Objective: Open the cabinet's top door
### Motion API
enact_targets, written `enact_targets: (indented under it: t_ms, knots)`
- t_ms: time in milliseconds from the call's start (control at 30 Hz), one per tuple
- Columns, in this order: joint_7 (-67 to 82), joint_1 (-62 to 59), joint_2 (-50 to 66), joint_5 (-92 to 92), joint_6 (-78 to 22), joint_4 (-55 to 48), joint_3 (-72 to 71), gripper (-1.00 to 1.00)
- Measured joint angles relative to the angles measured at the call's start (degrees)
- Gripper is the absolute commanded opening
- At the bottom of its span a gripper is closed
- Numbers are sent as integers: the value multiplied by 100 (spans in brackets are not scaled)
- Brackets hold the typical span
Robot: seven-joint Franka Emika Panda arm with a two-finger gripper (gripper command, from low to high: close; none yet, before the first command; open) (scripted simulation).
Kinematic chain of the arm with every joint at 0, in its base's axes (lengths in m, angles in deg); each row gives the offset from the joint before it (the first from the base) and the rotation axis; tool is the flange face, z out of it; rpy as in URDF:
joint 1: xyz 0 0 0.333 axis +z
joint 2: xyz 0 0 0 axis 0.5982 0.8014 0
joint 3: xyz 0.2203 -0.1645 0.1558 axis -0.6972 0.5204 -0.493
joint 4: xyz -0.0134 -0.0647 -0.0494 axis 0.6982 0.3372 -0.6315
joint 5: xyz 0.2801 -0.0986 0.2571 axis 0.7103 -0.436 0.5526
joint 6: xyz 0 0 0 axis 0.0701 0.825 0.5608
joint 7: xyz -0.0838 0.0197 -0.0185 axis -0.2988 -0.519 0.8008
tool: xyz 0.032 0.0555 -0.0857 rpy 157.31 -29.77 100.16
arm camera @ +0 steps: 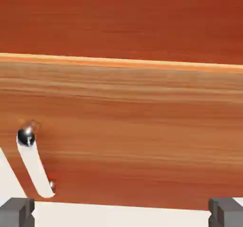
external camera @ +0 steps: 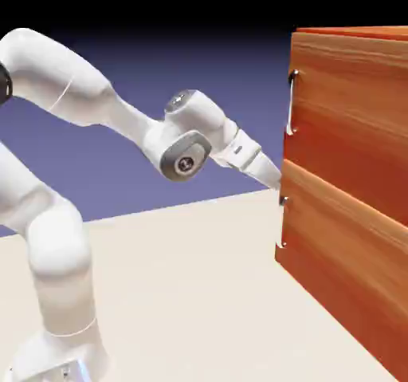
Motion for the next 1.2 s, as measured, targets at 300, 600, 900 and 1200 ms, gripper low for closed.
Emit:
enact_targets:
  t_ms: [300, 600, 900, 1200]
  knots:
    - [775, -1286, -1099, 2243, -521, -422, -1095, 100]
    - [1550, -2571, -2199, 4486, -1043, -843, -2190, 100]
    - [2326, -3857, -3298, 6729, -1564, -1265, -3285, 100]
    - [3101, -5143, -4398, 8972, -2086, -1687, -4380, 100]
